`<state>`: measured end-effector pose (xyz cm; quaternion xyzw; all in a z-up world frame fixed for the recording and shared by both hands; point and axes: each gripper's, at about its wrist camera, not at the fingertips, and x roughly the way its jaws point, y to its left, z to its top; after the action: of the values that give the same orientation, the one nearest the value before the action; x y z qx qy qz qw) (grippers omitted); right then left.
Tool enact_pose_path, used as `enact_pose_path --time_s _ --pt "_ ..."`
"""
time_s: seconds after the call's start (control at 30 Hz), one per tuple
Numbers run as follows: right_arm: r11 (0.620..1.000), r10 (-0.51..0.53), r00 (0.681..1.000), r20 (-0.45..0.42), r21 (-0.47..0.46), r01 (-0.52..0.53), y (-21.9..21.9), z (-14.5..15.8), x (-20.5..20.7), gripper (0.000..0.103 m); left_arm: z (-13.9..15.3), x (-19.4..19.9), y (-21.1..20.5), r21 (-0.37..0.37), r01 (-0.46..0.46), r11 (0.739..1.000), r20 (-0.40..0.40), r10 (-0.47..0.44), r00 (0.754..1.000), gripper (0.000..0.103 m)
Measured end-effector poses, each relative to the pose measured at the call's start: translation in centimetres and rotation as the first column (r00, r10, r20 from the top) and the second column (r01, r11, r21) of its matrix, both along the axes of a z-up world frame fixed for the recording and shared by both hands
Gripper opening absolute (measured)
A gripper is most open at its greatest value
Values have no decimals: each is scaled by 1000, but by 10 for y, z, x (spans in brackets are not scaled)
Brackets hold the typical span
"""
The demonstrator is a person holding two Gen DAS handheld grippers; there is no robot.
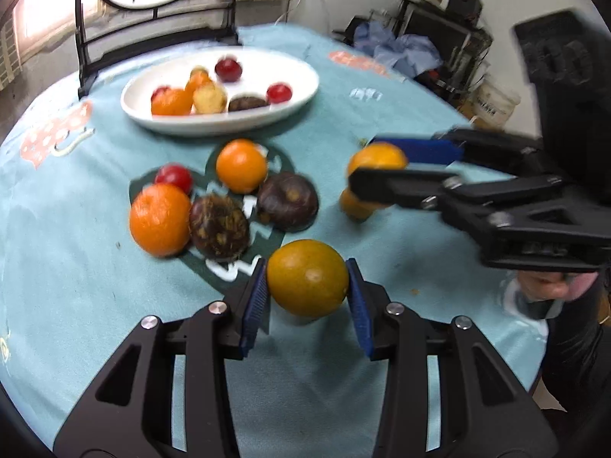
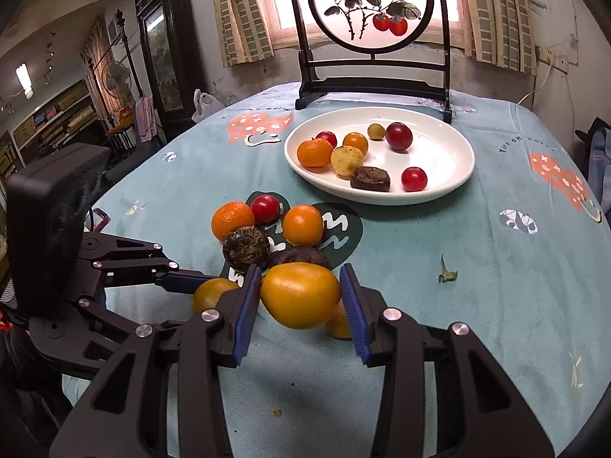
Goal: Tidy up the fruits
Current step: 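Grasp a large yellow plum with the right tool while the left grasps a greenish plum, then carry both plums over the white plate and open both tools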
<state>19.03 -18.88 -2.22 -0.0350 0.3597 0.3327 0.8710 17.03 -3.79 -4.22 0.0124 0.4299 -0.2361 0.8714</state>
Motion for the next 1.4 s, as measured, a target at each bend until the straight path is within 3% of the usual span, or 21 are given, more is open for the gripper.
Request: enact_pose_path --time_s 0.1,0.27,0.4,0.63,0.97,1.0,1.07,1.17,1.3,1.4 --pt "999 -27 1000 14 43 26 -3 3 2 43 14 -5 8 -52 -18 999 63 22 998 41" --pt "992 -107 990 89 75 101 -5 9 8 43 37 4 17 -65 -75 995 139 83 987 41" --pt "980 -198 968 152 50 193 1 13 26 43 50 32 27 -69 -159 985 150 168 974 41" --pt "952 -307 938 162 39 305 3 15 78 43 58 95 40 -39 -288 957 145 291 946 41" --pt "940 -342 931 130 45 339 4 3 133 43 39 169 39 -8 -376 927 95 375 922 42" --pt "939 -343 931 124 38 341 5 2 136 43 37 172 40 -14 -384 923 87 384 919 44" --pt "940 -342 932 120 26 341 4 1 136 45 38 171 44 -36 -404 914 94 405 909 66" --pt "943 -333 932 144 44 330 3 9 124 49 49 159 48 -37 -406 913 136 407 903 78" --pt "969 -246 959 138 66 239 8 18 101 50 64 143 58 -46 -435 899 185 436 881 87" --pt "986 -161 982 95 53 156 21 13 90 50 63 134 70 -61 -472 880 167 475 864 88"
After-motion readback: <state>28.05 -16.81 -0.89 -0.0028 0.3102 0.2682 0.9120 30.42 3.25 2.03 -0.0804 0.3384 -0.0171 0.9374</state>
